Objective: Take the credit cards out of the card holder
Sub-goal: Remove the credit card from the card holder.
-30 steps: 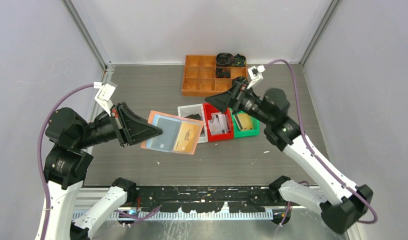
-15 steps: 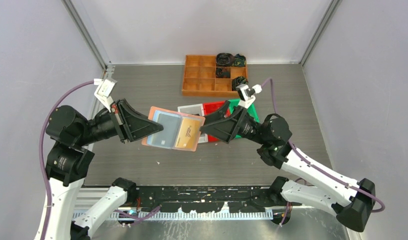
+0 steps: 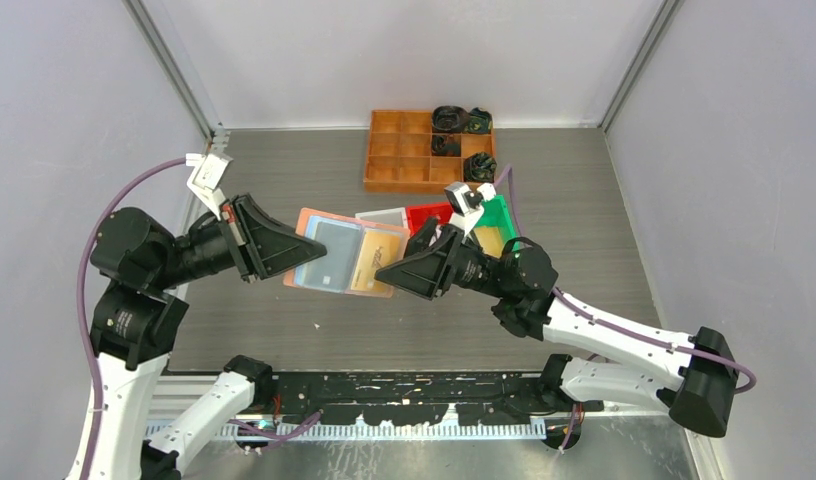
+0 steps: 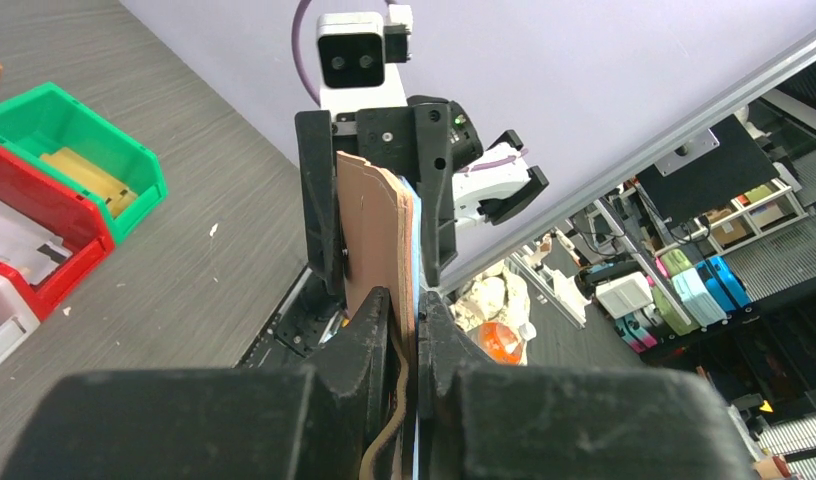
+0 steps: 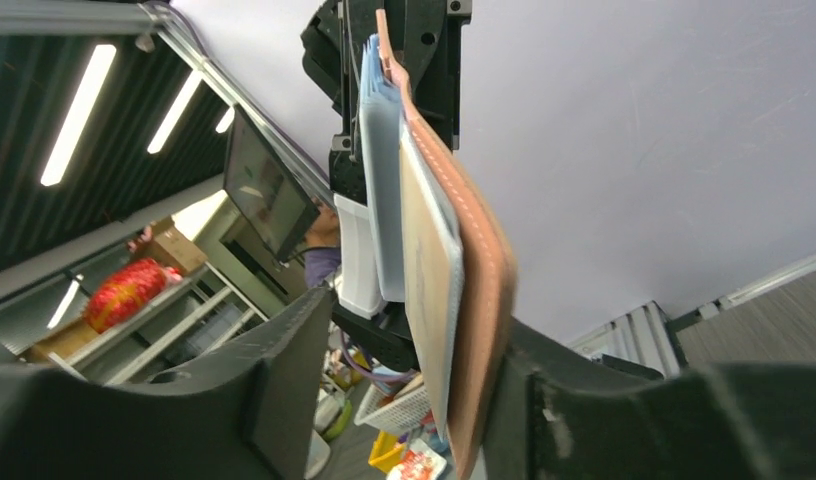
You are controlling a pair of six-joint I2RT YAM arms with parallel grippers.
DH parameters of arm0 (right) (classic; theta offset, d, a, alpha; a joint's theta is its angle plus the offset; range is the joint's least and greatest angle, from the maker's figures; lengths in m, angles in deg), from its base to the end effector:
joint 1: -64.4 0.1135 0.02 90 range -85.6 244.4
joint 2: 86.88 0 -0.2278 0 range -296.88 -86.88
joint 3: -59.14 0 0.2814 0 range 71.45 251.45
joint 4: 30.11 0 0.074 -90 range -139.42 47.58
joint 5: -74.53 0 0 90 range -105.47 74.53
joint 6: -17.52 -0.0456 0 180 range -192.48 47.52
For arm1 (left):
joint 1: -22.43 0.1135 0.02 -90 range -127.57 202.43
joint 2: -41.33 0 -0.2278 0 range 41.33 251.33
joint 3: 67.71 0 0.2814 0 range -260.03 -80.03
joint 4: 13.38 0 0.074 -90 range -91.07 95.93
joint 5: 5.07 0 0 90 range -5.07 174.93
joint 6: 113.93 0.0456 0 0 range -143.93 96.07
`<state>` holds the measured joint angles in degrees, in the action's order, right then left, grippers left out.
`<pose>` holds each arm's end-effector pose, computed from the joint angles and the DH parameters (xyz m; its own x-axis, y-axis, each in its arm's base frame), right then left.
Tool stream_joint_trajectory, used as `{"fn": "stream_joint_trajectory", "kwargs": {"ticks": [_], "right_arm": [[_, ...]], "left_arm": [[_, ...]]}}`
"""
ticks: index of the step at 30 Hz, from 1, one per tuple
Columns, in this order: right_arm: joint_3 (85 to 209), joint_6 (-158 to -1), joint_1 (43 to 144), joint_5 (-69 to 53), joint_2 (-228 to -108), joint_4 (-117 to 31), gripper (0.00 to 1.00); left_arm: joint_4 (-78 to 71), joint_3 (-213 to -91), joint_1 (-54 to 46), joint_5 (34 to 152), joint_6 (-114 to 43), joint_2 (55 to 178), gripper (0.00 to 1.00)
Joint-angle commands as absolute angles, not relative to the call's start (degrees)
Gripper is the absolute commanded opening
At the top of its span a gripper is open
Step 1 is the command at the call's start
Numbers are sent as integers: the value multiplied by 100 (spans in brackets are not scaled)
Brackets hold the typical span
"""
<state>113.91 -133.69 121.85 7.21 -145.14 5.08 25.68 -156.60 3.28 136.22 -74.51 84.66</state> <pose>0.1357 0.2453 0.3511 -0.7001 0.4060 -0.5873 -0.7073 -0.2823 0.6481 0.1330 -0.0839 0.4823 -0.6564 -0.2835 -0.6992 0.6780 0.1850 -0.7115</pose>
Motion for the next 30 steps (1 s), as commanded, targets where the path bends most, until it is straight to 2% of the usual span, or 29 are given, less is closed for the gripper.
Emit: {"fn": "stream_joint_trajectory", "kwargs": {"ticks": [1, 7, 12, 16, 18, 20, 23, 26, 30], "right_arm": [[11292, -13348, 12223, 484, -14539, 1315, 50], [11259, -13396, 12219, 439, -14540, 1347, 33], [11328, -13521, 12221, 416, -14530, 1271, 7], [11432, -13593, 12218, 559, -14472, 1056, 2], [11554, -13621, 12210, 717, -14455, 811, 1], [11875, -13519, 12183, 1001, -14420, 18, 1], [12699, -12772, 12169, 1491, -14400, -2030, 1], [13910, -11823, 12164, 1745, -14676, -4496, 1], [15141, -10973, 12173, 2192, -15436, -6649, 1]], "left_arm": [[2238, -15948, 310, 13563, -7421, 8461, 0], [2329, -15992, 307, 13547, -7350, 8449, 0], [2445, -15970, 318, 13493, -7262, 8391, 0], [2715, -15979, 312, 13235, -6994, 8301, 2], [2896, -15962, 316, 13122, -6730, 8248, 18], [3082, -15939, 312, 13031, -6338, 8196, 44], [3647, -16167, 312, 12718, -5620, 8198, 62], [3982, -16546, 316, 12566, -4977, 8232, 71], [4486, -17070, 314, 13120, -4187, 8475, 74]]}}
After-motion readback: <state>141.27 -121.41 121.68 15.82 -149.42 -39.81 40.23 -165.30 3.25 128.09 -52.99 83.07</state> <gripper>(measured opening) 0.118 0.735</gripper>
